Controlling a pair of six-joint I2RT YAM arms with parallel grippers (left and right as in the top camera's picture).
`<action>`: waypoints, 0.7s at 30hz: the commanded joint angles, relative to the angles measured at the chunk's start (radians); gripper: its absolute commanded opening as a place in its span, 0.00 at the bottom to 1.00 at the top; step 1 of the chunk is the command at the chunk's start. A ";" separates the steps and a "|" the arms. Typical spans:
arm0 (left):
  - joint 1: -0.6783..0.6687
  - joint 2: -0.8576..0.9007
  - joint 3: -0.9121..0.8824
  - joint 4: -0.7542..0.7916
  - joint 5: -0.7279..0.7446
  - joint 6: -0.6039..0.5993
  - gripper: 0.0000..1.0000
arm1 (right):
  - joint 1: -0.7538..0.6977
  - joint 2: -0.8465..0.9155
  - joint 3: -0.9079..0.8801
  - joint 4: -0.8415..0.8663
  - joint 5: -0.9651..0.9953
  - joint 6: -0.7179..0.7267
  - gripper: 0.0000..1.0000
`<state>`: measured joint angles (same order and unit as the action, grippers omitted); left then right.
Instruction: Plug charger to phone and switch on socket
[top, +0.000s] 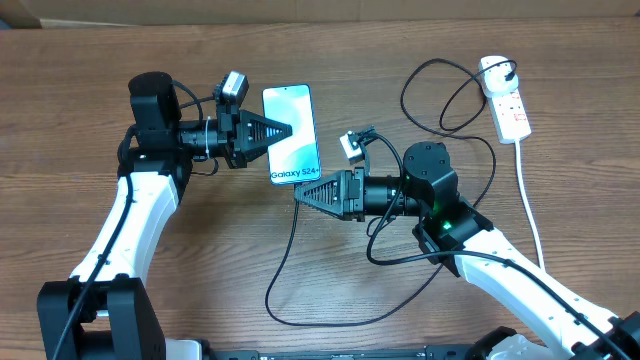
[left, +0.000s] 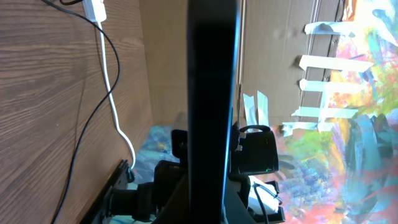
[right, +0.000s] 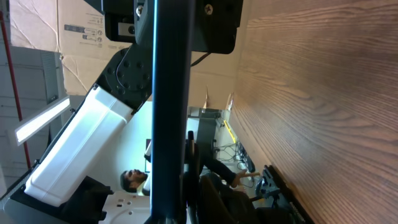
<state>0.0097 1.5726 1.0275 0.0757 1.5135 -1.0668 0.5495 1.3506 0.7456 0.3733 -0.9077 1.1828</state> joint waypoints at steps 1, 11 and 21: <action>-0.010 -0.019 0.023 0.005 0.067 0.035 0.04 | -0.027 0.002 0.004 0.006 0.031 -0.009 0.04; 0.024 -0.019 0.023 0.008 -0.041 0.066 0.04 | -0.027 0.002 0.004 -0.019 -0.067 -0.009 0.04; 0.055 -0.019 0.023 -0.002 -0.121 0.126 0.04 | -0.022 0.002 0.003 -0.158 -0.050 -0.126 0.04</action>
<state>0.0658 1.5726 1.0275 0.0746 1.3956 -0.9844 0.5282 1.3533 0.7456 0.1558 -0.9447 1.0973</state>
